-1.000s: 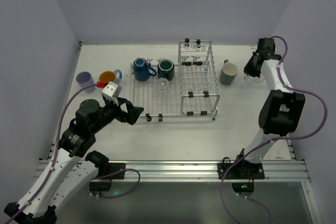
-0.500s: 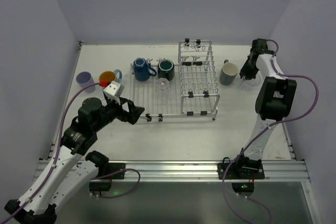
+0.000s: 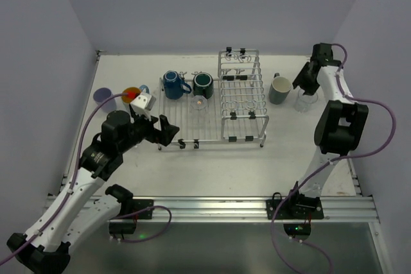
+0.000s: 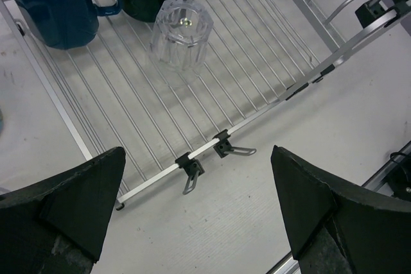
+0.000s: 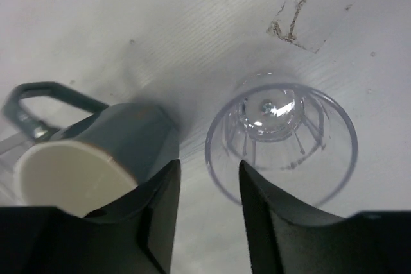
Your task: Unload the cups from the dish rack
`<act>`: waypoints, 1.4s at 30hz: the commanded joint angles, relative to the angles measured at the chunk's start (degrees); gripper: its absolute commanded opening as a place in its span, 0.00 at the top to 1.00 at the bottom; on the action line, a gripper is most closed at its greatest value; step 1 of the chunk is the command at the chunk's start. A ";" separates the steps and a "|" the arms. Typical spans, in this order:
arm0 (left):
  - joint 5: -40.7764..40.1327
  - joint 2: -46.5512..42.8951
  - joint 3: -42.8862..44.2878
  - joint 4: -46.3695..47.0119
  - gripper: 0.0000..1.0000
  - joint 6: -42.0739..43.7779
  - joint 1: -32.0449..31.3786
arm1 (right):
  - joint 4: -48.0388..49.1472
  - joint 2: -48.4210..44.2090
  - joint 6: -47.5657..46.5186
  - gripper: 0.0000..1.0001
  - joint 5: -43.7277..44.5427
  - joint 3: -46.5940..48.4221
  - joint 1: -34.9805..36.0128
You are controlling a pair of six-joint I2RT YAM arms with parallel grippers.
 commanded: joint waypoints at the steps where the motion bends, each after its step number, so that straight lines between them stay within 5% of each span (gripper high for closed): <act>1: 0.90 3.54 4.82 2.61 0.00 -2.51 0.39 | 4.47 -13.71 3.19 0.49 -3.12 -2.84 0.03; 4: -0.15 7.58 6.93 4.10 0.00 -3.91 0.22 | 12.19 -25.21 6.78 0.43 -5.84 -11.71 0.11; 8: -1.82 14.53 9.21 6.83 0.01 -6.02 -0.48 | 34.38 -45.51 12.77 0.33 -14.45 -32.00 0.72; 15: -8.50 31.30 14.05 11.57 0.04 -6.20 -4.96 | 40.95 -70.12 14.10 0.30 -19.91 -50.21 6.61; 31: -15.80 56.81 25.92 16.94 0.06 -3.83 -6.99 | 40.69 -81.05 12.87 0.29 -33.45 -58.76 9.25; 35: -15.19 60.07 27.67 18.26 0.18 -3.30 -6.99 | 41.31 -81.15 13.04 0.29 -33.98 -60.25 11.98; 39: -15.54 59.46 26.89 18.96 0.49 -3.21 -6.99 | 40.52 -81.58 13.22 0.29 -34.95 -60.34 14.69; 42: -14.66 54.38 23.83 19.14 0.59 -3.65 -7.16 | 39.55 -82.55 13.83 0.29 -34.33 -59.73 16.98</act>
